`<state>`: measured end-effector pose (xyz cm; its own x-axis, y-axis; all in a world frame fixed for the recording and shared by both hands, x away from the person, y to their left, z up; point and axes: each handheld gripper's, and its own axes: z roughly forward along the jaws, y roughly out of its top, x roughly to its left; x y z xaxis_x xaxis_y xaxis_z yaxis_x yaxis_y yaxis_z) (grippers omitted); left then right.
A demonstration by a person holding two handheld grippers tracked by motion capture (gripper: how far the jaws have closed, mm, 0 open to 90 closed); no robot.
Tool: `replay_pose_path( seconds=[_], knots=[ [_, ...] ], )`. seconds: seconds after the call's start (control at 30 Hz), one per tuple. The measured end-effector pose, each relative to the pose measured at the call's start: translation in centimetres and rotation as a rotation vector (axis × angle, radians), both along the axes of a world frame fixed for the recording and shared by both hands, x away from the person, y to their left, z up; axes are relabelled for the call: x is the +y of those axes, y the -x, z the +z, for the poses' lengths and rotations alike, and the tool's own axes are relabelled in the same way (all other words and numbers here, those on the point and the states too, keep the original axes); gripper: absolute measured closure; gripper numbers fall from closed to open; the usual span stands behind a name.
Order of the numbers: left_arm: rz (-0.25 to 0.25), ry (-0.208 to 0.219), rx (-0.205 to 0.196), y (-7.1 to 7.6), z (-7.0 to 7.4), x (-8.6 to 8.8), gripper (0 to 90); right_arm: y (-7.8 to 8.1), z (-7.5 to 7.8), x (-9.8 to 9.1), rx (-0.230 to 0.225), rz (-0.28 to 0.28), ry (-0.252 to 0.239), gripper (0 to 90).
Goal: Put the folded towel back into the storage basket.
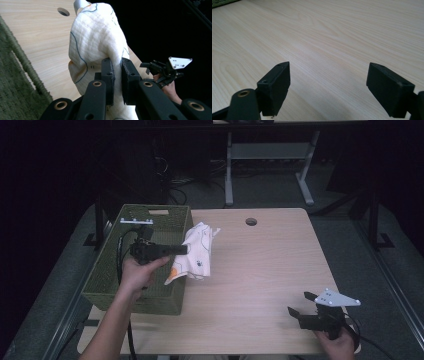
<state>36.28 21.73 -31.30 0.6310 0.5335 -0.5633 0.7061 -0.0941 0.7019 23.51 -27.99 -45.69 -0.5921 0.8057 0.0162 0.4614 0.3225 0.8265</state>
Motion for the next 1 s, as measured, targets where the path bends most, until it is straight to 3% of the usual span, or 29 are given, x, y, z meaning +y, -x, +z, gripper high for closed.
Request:
replay_pose_path(
  seconds=[1.0],
  knots=[
    [0.104, -0.003, -0.002, 0.7, 0.9, 6.3, 82.4, 0.0, 0.0, 0.4, 0.007, -0.005, 0.014, 18.8]
  ],
)
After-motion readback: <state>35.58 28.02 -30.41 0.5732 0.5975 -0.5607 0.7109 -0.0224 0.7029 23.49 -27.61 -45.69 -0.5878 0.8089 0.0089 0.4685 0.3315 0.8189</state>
